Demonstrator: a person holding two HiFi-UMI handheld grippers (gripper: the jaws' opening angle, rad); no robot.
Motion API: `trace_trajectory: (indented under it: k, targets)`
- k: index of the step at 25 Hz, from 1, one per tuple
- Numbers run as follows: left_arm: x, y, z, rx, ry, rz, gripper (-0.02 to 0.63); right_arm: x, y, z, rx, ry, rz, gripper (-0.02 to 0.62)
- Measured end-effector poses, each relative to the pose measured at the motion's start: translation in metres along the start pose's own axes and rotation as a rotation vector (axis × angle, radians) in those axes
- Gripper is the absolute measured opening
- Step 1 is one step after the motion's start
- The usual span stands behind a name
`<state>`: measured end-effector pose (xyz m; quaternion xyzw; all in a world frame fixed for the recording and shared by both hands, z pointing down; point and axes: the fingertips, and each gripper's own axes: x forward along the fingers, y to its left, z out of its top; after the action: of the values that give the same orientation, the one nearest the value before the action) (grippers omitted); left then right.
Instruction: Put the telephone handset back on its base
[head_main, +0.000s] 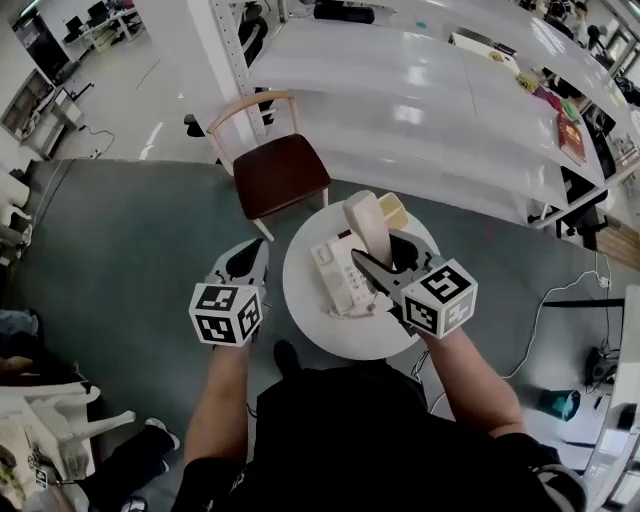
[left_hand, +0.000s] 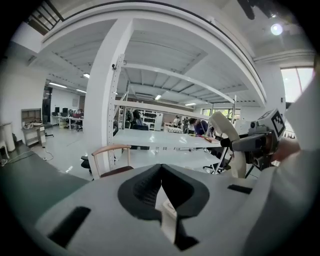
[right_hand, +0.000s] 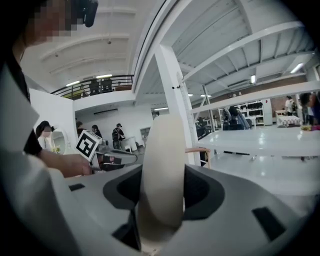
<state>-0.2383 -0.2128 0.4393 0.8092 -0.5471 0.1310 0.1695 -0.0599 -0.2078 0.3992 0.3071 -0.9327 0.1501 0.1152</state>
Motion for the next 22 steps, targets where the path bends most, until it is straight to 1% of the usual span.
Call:
trace_trajectory:
  k: [4,6,9,12,14,18,20,22]
  targets:
    - [-0.011,0.041,-0.001,0.061,0.006,-0.084,0.011,0.033,0.03,-0.019,0.03,0.036,-0.103,0.212]
    - [-0.015,0.055,-0.001,0.068,0.008,-0.119,0.011,0.045,0.043,-0.024,0.045,0.052,-0.141,0.212]
    - [-0.017,0.064,-0.002,0.067,0.004,-0.161,0.011,0.055,0.065,-0.034,0.064,0.086,-0.152,0.212]
    - [-0.013,0.06,-0.006,0.048,0.004,-0.198,0.011,0.059,0.077,-0.044,0.078,0.111,-0.155,0.212]
    - [-0.01,0.053,-0.009,0.04,0.013,-0.222,0.011,0.058,0.074,-0.049,0.094,0.116,-0.179,0.213]
    - [-0.005,0.036,-0.014,0.044,0.035,-0.257,0.011,0.053,0.051,-0.065,0.127,0.144,-0.234,0.213]
    - [0.001,0.033,-0.017,0.05,0.046,-0.259,0.011,0.056,0.041,-0.077,0.134,0.168,-0.244,0.213]
    - [0.008,0.03,-0.02,0.037,0.051,-0.258,0.011,0.061,0.033,-0.091,0.124,0.201,-0.238,0.213]
